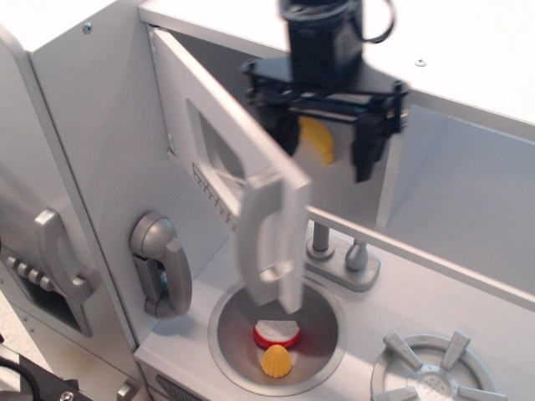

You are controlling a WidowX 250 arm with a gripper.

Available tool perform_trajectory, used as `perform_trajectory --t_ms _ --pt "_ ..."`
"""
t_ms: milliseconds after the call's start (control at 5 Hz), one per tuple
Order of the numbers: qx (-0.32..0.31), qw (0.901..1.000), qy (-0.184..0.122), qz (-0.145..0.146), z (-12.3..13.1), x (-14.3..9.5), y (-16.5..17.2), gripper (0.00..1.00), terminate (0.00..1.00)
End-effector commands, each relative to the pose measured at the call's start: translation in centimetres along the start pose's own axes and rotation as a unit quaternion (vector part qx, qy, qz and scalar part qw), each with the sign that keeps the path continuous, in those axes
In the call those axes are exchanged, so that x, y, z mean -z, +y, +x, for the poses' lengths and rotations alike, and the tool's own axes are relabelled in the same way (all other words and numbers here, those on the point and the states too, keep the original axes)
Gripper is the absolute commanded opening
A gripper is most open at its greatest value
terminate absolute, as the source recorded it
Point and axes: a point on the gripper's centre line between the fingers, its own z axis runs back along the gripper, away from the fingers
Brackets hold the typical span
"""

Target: Open microwave

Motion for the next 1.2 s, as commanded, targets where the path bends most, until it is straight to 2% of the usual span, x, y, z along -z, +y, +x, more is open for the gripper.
perform_trajectory --t_ms 0,400,600,800,1000 --pt "0.004 0.9993 -0.010 0.037 -3.8 -2.1 4.0 1.00 0.00" --pt "0.018 0.9971 -0.018 0.071 -6.4 -2.1 7.6 1.00 0.00" --pt "0.022 0.9972 -0.014 0.070 -6.8 -2.5 8.3 1.00 0.00" --pt "0.022 0.9975 -0.010 0.066 -6.9 -3.6 8.5 1.00 0.00" --pt "0.025 0.9992 -0.004 0.030 -6.7 -5.1 7.5 1.00 0.00"
